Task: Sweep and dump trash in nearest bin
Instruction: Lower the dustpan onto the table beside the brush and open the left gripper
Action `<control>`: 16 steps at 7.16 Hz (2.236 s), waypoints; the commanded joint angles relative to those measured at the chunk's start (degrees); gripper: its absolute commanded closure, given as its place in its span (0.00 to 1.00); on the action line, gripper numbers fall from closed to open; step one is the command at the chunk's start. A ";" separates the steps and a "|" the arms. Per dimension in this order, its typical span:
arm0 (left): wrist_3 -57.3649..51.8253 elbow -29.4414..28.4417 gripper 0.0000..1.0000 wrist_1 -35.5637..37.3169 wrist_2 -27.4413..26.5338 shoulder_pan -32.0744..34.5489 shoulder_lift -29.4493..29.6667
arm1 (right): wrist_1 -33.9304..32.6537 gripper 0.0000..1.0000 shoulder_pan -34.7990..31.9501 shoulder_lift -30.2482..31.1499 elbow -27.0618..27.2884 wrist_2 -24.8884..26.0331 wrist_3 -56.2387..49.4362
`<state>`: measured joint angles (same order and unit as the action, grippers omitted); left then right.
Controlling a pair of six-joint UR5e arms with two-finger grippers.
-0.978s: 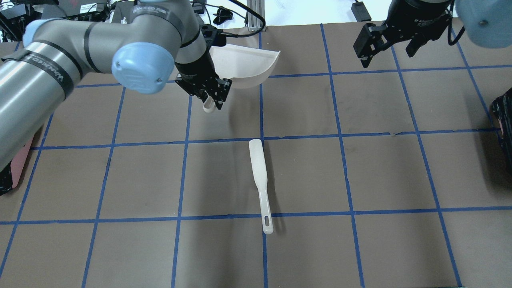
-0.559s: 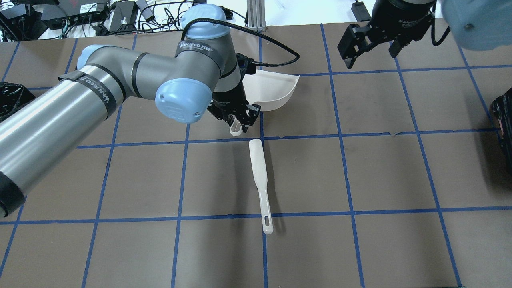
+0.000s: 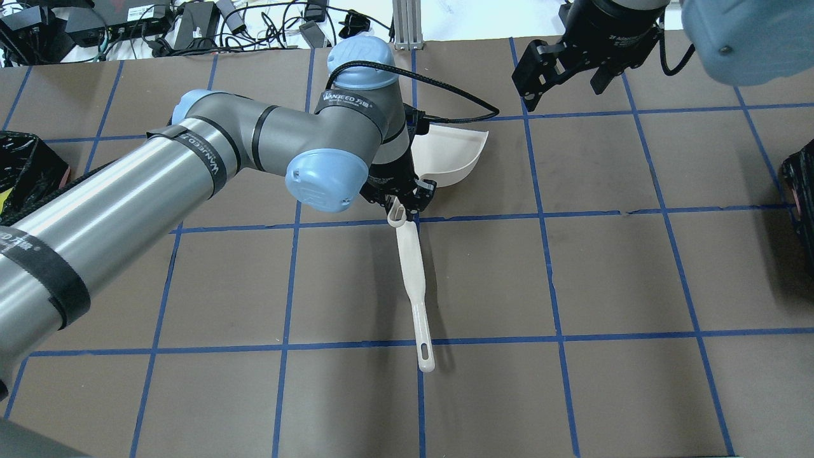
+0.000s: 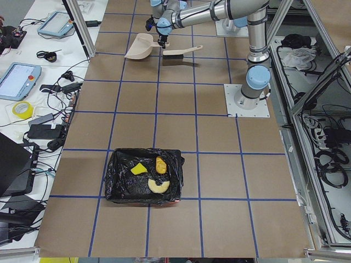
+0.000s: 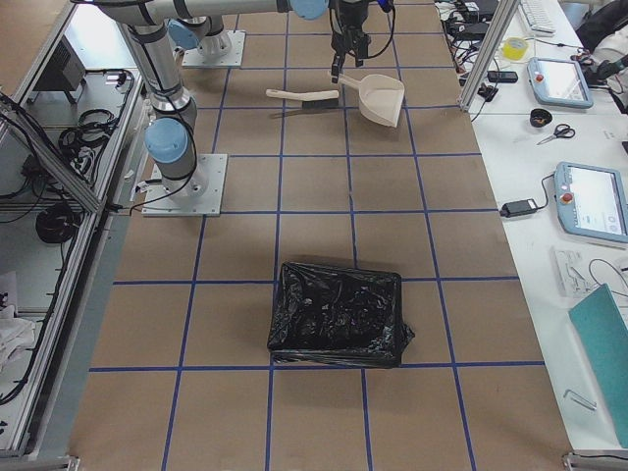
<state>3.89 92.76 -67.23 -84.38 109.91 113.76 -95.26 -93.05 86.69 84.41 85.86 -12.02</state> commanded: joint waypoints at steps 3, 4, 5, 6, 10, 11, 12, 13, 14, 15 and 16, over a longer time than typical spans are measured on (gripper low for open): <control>7.10 -0.03 1.00 1.49 0.09 1.27 1.64 | 0.07 0.00 -0.02 -0.12 0.58 0.80 0.15; 7.18 -0.03 1.00 1.40 0.09 1.27 1.64 | -0.01 0.00 0.06 -0.20 0.58 0.97 0.15; 7.27 0.06 1.00 1.40 0.09 1.27 1.73 | 0.16 0.00 0.06 -0.20 0.67 2.11 0.15; 7.27 0.06 1.00 1.40 0.09 1.27 1.73 | 0.25 0.00 0.06 -0.20 0.67 2.73 0.07; 10.00 0.06 1.00 1.40 1.58 2.05 2.78 | 0.42 0.00 0.06 -0.12 0.58 2.82 0.07; 10.00 0.06 0.91 1.40 1.50 2.23 2.87 | 0.43 0.00 0.06 -0.11 0.58 2.82 -0.02; 10.17 0.06 0.01 1.40 1.41 2.41 2.79 | 0.34 0.00 0.06 -0.20 0.58 2.82 -0.02; 10.09 0.06 0.00 1.40 1.23 2.41 2.00 | 0.34 0.00 0.06 -0.12 0.58 2.82 -0.02; 10.09 -0.64 0.00 0.71 1.14 2.24 0.69 | 0.25 0.00 0.06 -0.11 0.58 2.82 -0.02; 10.00 -0.99 0.00 0.00 1.06 1.36 -0.63 | 0.34 0.00 0.06 -0.03 0.67 2.73 -0.02; 9.21 -2.04 0.00 -1.40 0.62 -1.60 -2.30 | 0.34 0.00 0.06 -0.03 0.67 2.73 -0.02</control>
<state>13.72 91.68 -67.28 -83.38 110.82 113.30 -94.94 -92.99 86.63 85.04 88.62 -12.04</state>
